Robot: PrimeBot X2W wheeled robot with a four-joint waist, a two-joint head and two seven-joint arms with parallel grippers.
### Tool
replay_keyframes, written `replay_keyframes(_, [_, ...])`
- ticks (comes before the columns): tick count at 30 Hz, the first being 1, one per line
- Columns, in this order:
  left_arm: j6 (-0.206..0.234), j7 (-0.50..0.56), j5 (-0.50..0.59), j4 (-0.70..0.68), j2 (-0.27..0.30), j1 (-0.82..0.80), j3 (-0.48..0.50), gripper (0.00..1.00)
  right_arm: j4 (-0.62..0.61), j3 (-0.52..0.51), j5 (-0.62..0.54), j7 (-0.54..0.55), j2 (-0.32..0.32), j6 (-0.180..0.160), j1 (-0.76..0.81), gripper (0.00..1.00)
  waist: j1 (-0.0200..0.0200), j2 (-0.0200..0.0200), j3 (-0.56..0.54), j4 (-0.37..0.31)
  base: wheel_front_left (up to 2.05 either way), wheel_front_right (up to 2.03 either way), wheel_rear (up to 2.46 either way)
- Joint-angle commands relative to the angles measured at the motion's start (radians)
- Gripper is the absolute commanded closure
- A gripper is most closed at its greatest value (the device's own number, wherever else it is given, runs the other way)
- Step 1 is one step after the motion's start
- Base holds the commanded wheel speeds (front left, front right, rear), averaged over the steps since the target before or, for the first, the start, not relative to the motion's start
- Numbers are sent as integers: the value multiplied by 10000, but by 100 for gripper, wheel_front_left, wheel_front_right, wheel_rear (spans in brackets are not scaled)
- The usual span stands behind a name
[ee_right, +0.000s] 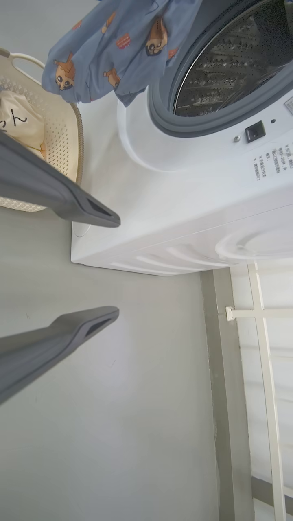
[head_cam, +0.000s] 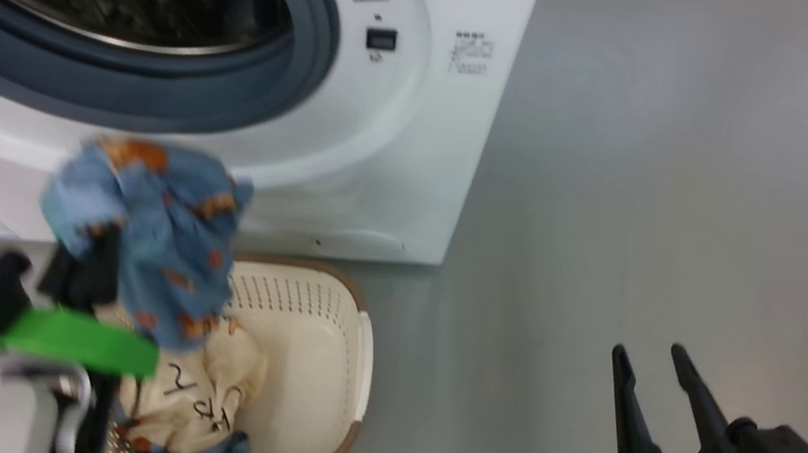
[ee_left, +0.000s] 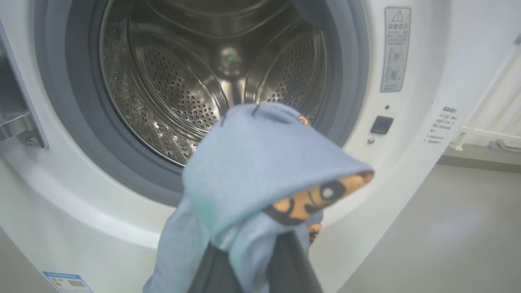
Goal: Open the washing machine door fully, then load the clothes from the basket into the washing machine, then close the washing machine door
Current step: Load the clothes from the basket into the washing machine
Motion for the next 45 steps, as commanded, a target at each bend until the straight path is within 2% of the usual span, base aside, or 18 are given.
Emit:
replay_keyframes(1, [18, -65, 47, -66, 270, -743, 433, 100, -284, 282, 26, -142, -74, 16, -337, 0, 0, -1, 999, -488, 0, 0, 0])
replay_keyframes(5, [-67, -65, -262, 541, 642, -2196, 679, 100, -246, 297, 128, -260, -90, 16, -640, 0, 0, -1, 1778, -902, 0, 0, 0])
replay_keyframes(15, [-87, 309, -360, 2404, 2107, -5499, 1077, 100, 34, 388, 418, -556, -82, 16, -1220, 0, 0, -1, 3302, -1919, 0, 0, 0])
replay_keyframes(20, [-95, 598, -75, 3413, 3015, -7035, 1025, 100, 149, 406, 621, -658, -31, 16, -1531, 0, 0, -1, 3957, -2491, 0, 0, 0])
replay_keyframes(30, [-131, 1233, 314, 5183, 4387, -10242, 641, 100, 247, 776, 1096, -698, 81, 16, -2054, 0, 0, -1, 5072, -3461, 0, 0, 0])
replay_keyframes(37, [-174, 1470, 663, 5900, 5041, -11972, 13, 100, 177, 948, 1481, -699, 104, 16, -2280, 0, 0, -1, 5544, -3880, 0, 0, 0])
replay_keyframes(45, [-185, 1452, 794, 6756, 5424, -13109, -346, 100, 265, 1221, 1807, -700, 107, 16, -2390, 0, 0, -1, 5652, -4023, 0, 0, 0])
